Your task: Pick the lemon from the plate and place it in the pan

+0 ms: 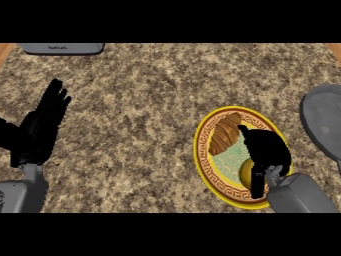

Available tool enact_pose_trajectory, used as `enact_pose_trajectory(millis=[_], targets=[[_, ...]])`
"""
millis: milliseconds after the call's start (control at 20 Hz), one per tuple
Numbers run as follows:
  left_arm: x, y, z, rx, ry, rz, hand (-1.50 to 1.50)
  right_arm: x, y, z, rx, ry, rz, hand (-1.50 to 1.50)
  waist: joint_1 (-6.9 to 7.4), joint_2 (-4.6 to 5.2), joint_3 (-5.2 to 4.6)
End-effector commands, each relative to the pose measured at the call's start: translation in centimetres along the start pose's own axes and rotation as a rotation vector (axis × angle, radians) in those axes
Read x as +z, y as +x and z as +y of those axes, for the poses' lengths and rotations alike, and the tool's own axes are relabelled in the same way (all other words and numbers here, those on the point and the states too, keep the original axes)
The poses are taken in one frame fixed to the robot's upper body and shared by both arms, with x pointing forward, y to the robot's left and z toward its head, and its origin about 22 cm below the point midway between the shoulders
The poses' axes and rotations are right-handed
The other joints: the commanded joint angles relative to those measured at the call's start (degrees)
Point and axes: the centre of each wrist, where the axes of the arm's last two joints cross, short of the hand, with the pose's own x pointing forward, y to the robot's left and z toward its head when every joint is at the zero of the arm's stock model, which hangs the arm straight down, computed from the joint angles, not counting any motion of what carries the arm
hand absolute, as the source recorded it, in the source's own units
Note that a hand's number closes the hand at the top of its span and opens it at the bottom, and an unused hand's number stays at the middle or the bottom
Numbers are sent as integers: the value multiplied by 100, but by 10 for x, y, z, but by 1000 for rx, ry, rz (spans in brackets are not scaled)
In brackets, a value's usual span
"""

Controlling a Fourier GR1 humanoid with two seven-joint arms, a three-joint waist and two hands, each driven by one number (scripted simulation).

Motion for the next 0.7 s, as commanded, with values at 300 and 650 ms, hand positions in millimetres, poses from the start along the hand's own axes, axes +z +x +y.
enact_pose_trajectory(millis=[300, 650], targets=[[4, -4, -4, 7, -2, 4, 0, -6, -9, 17, -36, -35, -80, 150, 6, 51, 48], [-6, 0, 5, 19, -33, -9, 0, -26, 41, -26, -232, -88, 59, 150, 91, 86, 46]])
